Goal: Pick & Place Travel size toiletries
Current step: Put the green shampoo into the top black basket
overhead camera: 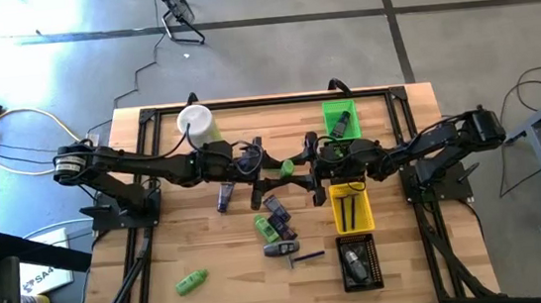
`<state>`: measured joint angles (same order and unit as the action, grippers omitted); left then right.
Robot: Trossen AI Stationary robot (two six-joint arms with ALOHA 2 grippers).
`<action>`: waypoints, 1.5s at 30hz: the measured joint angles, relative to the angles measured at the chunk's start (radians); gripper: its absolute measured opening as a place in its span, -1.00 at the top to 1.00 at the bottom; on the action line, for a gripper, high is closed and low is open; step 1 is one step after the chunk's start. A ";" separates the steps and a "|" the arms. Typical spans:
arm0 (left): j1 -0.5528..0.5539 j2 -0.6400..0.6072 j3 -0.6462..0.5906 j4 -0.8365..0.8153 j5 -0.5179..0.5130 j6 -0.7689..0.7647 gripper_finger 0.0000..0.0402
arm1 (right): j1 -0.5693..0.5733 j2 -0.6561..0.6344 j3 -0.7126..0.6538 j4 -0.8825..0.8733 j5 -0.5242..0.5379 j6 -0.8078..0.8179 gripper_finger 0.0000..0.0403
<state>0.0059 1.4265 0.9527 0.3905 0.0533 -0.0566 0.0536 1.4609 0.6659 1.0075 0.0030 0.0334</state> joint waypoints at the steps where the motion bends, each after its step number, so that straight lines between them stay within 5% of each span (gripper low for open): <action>1: 0.000 0.000 0.000 -0.001 -0.001 0.000 0.13 | 0.000 0.000 0.000 -0.001 0.000 0.000 0.20; 9: 0.000 0.000 0.000 -0.005 -0.011 0.004 0.12 | 0.000 0.000 0.000 -0.003 -0.002 -0.002 0.21; 23: 0.002 -0.030 -0.002 -0.045 -0.029 0.043 -0.31 | 0.002 -0.036 0.000 -0.102 0.060 -0.005 0.22; 31: 0.002 -0.118 -0.001 -0.151 -0.024 0.079 -0.31 | 0.001 -0.196 -0.001 -0.451 0.220 0.047 0.22; 39: 0.002 -0.127 -0.001 -0.200 -0.040 0.079 -0.31 | -0.005 -0.339 -0.001 -0.913 0.408 0.259 0.22; 45: 0.002 -0.126 -0.001 -0.216 -0.070 0.079 -0.31 | -0.029 -0.345 -0.001 -1.191 0.437 0.451 0.21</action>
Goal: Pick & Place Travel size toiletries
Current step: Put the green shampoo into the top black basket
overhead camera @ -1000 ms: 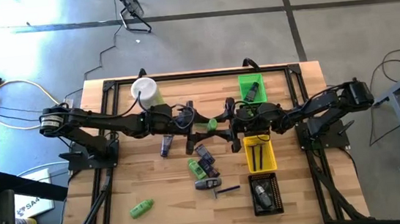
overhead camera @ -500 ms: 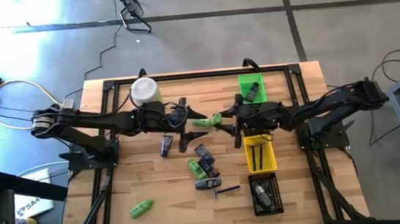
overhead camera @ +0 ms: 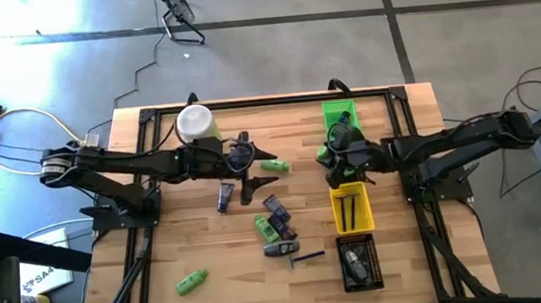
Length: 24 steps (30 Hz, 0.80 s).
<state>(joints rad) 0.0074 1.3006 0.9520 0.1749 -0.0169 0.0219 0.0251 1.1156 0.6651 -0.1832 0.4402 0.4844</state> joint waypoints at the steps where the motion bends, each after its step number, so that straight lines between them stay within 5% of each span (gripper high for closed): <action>1: 0.000 0.000 0.000 -0.001 -0.001 0.000 -0.31 | -0.005 0.006 0.000 -0.035 0.001 0.031 0.21; 14: -0.001 0.000 0.000 -0.018 -0.002 -0.001 -0.31 | -0.079 0.133 0.000 -0.228 -0.001 0.224 0.20; 24: -0.001 0.000 0.000 -0.021 -0.004 -0.002 -0.31 | -0.087 0.176 0.000 -0.226 0.058 0.217 -0.28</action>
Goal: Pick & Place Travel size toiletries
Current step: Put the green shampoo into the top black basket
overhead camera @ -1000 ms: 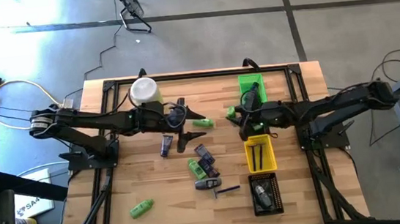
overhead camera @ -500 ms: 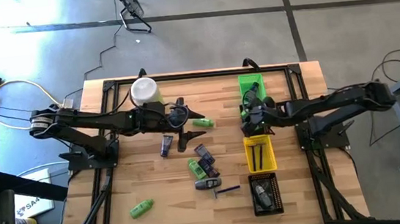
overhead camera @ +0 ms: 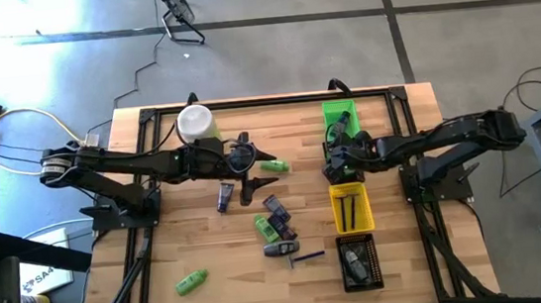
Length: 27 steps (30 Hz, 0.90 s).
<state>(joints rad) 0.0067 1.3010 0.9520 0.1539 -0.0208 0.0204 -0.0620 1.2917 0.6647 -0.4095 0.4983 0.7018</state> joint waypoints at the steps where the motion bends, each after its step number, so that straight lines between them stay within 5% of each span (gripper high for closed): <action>1: 0.000 0.000 0.000 0.000 0.000 0.000 -0.31 | 0.000 -0.004 0.000 0.000 -0.001 -0.006 -0.32; 7: 0.000 0.000 0.000 0.000 0.000 0.000 -0.31 | 0.000 -0.052 0.000 0.018 -0.002 -0.032 -0.31; 18: 0.000 0.000 0.001 0.000 0.001 0.000 -0.31 | 0.005 -0.235 0.002 0.091 -0.090 -0.114 0.07; 27: 0.000 0.000 0.001 0.000 0.003 0.001 -0.31 | 0.060 -0.270 0.002 0.344 -0.202 -0.309 0.36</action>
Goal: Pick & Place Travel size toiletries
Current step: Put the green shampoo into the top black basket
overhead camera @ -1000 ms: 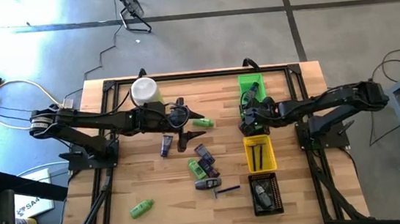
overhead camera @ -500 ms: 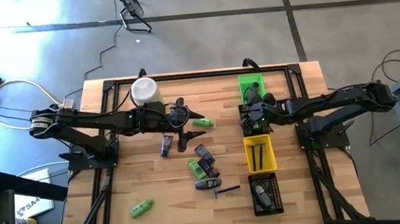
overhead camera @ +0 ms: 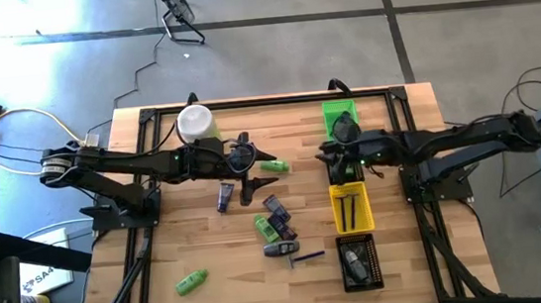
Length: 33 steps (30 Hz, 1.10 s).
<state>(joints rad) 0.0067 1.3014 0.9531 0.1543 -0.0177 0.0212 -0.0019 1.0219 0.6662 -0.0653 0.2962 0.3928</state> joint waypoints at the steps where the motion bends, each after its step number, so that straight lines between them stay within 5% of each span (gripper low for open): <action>1: 0.000 0.000 0.000 0.000 0.000 0.000 -0.31 | 0.010 0.005 0.000 0.036 -0.018 -0.029 0.38; 8: 0.000 0.000 0.000 -0.002 0.000 -0.003 -0.31 | 0.076 0.061 0.000 0.193 -0.121 -0.159 0.53; 28: 0.000 0.000 0.000 -0.166 -0.003 -0.052 -0.31 | 0.106 0.212 -0.002 0.350 -0.116 -0.235 0.64; 33: -0.001 0.011 0.000 -0.175 -0.134 -0.052 -0.31 | 0.108 0.203 -0.002 0.348 -0.116 -0.240 0.65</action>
<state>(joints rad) 0.0059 1.3122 0.9531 -0.0209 -0.1516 -0.0311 0.1059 1.2246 0.6647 0.2831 0.1802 0.1524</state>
